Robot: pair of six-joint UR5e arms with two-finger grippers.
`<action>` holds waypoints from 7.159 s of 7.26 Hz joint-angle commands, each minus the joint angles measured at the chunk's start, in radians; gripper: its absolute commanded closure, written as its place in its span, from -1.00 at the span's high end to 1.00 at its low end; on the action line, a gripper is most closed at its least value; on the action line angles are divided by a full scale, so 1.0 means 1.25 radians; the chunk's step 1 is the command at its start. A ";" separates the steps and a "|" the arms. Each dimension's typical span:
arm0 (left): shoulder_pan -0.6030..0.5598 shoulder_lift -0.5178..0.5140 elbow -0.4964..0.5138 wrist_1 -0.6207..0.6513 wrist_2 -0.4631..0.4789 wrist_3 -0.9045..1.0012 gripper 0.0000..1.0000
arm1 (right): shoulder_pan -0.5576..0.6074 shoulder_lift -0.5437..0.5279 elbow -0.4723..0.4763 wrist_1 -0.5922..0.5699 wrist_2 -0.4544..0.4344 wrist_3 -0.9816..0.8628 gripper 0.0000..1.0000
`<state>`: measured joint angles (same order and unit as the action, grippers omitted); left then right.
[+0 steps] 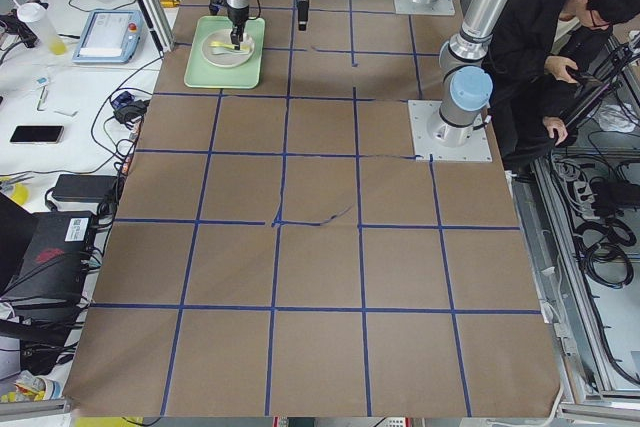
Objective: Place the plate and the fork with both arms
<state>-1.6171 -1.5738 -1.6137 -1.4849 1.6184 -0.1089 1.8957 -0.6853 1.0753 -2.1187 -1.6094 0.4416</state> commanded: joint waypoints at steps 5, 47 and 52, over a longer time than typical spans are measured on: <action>0.001 -0.001 0.000 0.000 0.000 0.000 1.00 | -0.006 0.007 -0.007 -0.001 0.001 -0.002 -0.11; -0.006 0.000 0.006 -0.029 -0.018 -0.001 1.00 | -0.195 -0.730 0.425 0.346 -0.013 -0.302 1.00; -0.011 0.004 0.015 -0.021 -0.064 0.001 1.00 | -0.184 -0.722 0.433 0.356 0.014 -0.307 1.00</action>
<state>-1.6305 -1.5662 -1.6006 -1.5210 1.5382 -0.1034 1.6639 -1.5897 1.6146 -1.6744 -1.5959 0.0592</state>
